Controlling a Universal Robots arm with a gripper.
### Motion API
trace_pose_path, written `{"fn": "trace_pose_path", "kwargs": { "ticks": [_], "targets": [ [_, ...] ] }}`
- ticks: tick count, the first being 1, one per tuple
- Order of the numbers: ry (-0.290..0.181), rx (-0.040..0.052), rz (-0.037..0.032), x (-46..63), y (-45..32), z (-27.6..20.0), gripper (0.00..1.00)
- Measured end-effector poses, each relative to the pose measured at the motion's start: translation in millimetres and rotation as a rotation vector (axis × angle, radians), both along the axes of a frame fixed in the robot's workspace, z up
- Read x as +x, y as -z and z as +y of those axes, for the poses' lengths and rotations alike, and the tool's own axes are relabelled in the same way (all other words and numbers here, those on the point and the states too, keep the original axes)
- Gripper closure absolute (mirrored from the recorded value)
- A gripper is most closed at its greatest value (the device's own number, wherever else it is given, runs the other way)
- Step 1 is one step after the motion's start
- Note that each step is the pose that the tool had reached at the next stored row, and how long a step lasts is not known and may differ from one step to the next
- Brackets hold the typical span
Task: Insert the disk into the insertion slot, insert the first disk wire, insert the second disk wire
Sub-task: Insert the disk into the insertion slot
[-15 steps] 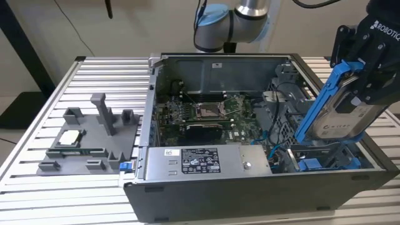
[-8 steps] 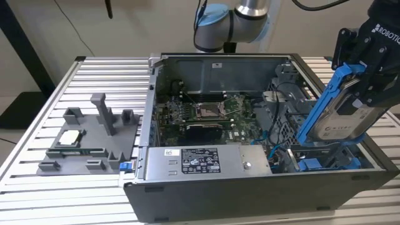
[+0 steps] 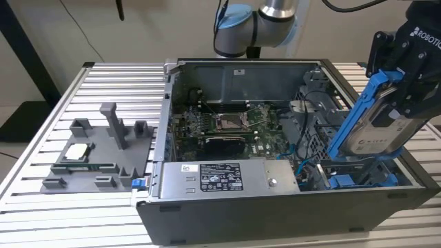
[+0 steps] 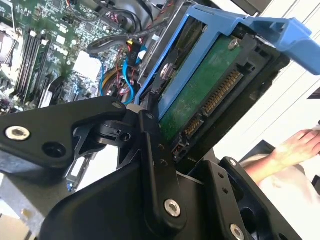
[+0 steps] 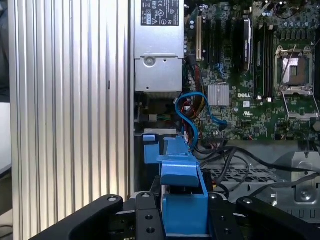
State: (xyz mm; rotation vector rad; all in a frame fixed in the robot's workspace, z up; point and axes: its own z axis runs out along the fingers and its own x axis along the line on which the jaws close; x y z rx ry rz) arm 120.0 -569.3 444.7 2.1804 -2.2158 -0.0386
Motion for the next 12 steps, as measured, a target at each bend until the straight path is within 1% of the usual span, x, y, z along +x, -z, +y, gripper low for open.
{"fn": "trace_pose_path", "kwargs": {
  "ticks": [12],
  "targets": [
    [0.0, 0.0001, 0.0, 1.1, 3.0, 0.0, 0.67]
  ]
}}
